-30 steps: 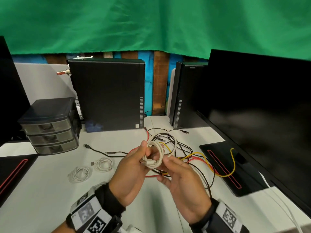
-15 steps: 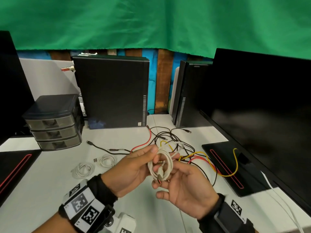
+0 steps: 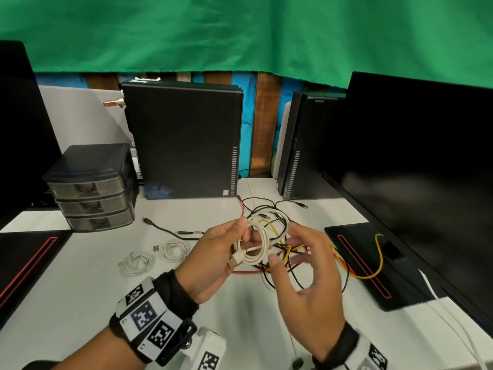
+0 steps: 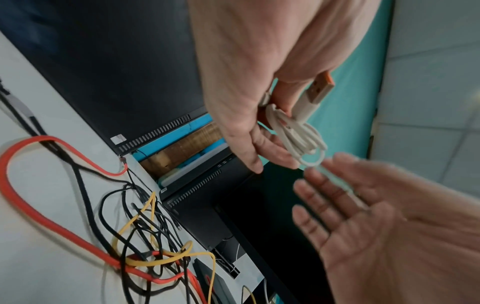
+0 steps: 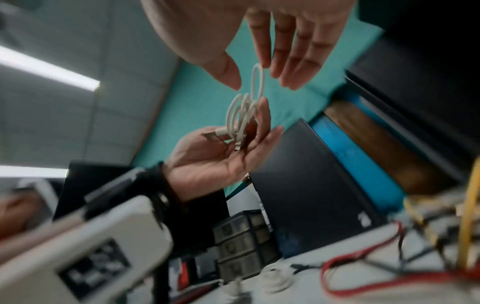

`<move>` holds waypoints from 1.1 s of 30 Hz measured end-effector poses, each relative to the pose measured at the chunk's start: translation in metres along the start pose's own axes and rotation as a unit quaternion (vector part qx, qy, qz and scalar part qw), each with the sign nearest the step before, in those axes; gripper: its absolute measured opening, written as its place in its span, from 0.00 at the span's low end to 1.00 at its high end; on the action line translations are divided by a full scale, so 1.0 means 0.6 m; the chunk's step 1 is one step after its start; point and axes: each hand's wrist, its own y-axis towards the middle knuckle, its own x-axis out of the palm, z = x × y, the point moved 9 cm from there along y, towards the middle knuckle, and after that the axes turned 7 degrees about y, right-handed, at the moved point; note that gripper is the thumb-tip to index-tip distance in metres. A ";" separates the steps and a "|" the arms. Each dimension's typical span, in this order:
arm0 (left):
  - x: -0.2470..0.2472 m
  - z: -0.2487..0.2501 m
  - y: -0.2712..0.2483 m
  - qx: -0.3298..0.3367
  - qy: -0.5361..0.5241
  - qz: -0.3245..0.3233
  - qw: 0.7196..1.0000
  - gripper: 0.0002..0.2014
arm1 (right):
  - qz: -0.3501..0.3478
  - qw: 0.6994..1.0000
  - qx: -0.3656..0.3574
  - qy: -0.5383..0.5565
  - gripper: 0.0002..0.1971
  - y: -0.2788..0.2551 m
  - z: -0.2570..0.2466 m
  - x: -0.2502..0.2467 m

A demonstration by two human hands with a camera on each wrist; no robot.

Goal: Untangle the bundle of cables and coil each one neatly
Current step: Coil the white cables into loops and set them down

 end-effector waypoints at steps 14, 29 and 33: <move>0.010 0.012 -0.009 0.021 0.065 -0.050 0.996 0.27 | -0.155 0.978 0.088 0.113 0.16 0.009 0.010 0.034; 0.011 -0.026 -0.001 -0.018 0.015 -0.006 1.000 0.18 | -0.097 0.987 -0.005 -0.127 0.13 0.030 0.007 0.004; 0.031 -0.022 -0.009 0.028 0.253 -0.058 0.965 0.12 | -0.241 0.951 -0.120 -0.150 0.32 0.014 -0.035 0.041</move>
